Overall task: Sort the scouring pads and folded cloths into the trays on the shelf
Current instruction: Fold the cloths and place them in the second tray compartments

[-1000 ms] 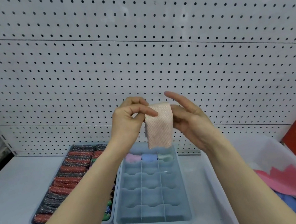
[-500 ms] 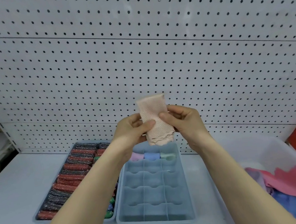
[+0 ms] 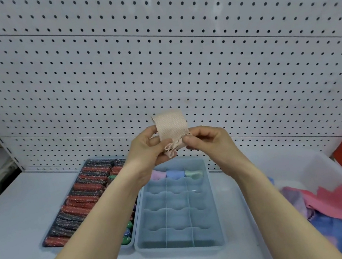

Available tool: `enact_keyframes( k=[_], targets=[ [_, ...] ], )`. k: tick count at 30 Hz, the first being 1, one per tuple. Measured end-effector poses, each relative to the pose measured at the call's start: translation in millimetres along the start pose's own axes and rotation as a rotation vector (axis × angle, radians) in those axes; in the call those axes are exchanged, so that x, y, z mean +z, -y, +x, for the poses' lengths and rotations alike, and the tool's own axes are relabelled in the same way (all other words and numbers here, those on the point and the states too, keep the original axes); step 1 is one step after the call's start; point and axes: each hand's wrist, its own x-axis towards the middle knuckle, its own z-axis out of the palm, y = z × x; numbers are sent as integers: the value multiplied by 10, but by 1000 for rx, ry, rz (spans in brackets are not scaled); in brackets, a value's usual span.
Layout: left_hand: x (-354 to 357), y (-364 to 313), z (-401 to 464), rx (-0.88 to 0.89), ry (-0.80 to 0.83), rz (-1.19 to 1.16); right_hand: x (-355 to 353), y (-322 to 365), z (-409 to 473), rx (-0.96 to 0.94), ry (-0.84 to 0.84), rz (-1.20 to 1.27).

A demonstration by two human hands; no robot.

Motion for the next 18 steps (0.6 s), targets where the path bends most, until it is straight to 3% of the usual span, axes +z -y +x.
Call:
enact_keyframes(
  k=[4, 6, 8, 11, 14, 18],
  targets=[
    [23, 38, -55, -7, 124, 120, 47, -42, 10, 30, -146, 31],
    [16, 44, -72, -50, 134, 69, 64, -73, -3, 34, -212, 70],
    [-11, 72, -98, -64, 185, 27, 78, -108, -22, 52, -233, 74],
    [-56, 178, -131, 16, 183, 159, 121, -171, -61, 96, -238, 43],
    [-54, 255, -146, 50, 22, 161, 146, -218, -100, 154, -212, 32],
    [-106, 294, -204, 76, 16, 121, 101, -269, -179, 290, -16, 164]
  ],
)
